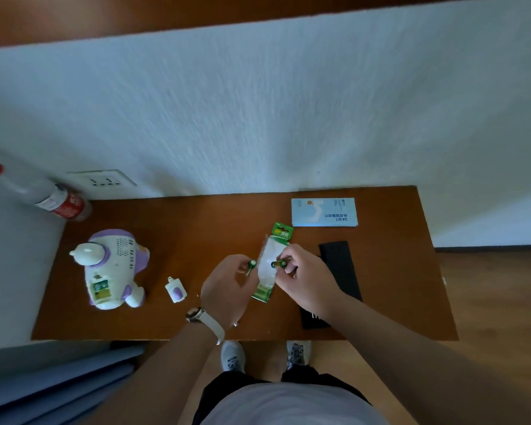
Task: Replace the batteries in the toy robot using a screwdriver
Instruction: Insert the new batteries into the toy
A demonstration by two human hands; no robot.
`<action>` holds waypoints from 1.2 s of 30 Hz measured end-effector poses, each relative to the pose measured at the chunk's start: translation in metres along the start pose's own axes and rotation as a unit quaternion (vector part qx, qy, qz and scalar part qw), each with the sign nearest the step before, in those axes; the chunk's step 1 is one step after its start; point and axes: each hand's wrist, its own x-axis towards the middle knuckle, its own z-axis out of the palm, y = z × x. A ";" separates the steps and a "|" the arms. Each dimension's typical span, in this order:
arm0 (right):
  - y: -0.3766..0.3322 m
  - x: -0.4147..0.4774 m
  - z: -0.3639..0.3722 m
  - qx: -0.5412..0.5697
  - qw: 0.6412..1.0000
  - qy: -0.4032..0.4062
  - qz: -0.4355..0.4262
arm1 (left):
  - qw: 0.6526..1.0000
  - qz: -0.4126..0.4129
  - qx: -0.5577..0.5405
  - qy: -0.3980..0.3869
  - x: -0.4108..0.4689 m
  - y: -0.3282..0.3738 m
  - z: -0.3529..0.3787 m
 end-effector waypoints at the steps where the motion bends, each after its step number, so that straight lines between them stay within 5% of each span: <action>1: -0.007 0.000 0.001 0.005 1.000 -0.005 -0.004 | 1.000 -0.015 -0.021 -0.006 -0.002 0.000 -0.007; 10: -0.075 0.008 0.031 0.013 0.993 -0.029 -0.116 | 0.987 -0.094 -0.123 0.035 -0.023 -0.020 -0.070; 23: -0.148 0.011 0.097 -0.049 0.991 -0.094 -0.086 | 0.981 -0.070 -0.137 0.119 -0.059 -0.083 -0.125; 36: -0.189 -0.002 0.151 -0.031 0.992 -0.056 -0.106 | 0.980 -0.072 -0.131 0.132 -0.084 -0.140 -0.171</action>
